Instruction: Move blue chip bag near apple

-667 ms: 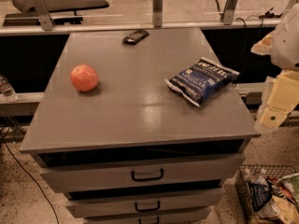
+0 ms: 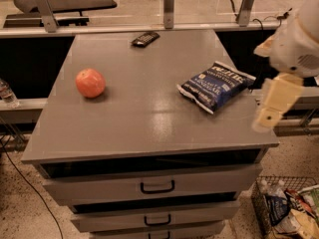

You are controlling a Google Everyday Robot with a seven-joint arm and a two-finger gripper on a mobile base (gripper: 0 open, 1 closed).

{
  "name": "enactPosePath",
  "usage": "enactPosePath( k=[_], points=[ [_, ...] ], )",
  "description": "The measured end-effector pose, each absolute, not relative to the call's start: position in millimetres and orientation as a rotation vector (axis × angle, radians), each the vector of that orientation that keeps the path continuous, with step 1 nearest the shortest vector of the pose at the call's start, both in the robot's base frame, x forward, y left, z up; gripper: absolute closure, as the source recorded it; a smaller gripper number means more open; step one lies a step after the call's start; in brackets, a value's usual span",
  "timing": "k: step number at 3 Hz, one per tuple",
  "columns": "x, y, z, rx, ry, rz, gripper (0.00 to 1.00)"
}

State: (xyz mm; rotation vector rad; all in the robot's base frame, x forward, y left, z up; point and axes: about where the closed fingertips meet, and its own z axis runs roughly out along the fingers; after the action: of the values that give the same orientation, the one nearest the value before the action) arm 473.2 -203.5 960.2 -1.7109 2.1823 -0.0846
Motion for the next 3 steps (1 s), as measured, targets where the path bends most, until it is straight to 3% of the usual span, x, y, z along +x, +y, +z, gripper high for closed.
enactPosePath(
  k=[3],
  points=[
    [599.4, -147.7, 868.4, -1.592, 2.093, 0.043, 0.0]
  ],
)
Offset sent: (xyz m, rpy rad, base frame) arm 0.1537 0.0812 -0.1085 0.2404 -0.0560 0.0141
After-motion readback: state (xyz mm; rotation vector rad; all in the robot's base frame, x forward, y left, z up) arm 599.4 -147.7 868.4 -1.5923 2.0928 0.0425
